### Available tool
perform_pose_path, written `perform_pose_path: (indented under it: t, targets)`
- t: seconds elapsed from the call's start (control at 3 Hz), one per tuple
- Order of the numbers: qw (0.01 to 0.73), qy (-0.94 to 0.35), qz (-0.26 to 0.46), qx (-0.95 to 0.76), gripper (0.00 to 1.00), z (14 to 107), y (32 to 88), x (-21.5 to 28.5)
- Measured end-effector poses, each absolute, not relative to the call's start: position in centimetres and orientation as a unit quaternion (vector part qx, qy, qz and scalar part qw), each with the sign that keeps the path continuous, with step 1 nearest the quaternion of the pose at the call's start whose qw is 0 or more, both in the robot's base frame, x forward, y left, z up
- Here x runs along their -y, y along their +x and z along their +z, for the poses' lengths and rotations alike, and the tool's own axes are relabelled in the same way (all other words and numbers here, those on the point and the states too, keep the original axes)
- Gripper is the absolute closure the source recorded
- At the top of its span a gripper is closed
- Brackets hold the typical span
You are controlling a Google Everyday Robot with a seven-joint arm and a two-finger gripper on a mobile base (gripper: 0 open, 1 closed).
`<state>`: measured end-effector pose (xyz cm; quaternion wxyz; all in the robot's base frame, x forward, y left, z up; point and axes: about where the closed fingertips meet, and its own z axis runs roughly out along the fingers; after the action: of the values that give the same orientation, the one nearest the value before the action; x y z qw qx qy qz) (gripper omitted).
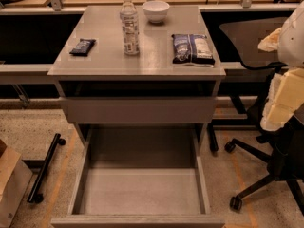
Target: Place blue plastic bottle into middle drawer
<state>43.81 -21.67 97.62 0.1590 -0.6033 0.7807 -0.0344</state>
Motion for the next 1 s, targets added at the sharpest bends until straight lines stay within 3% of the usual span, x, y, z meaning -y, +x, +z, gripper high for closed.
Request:
perform_pose_path:
  t: [1.0]
  targets:
    - [0.195, -0.642, -0.001, -0.741, 0.0, 97.5, 48.3, 18.8]
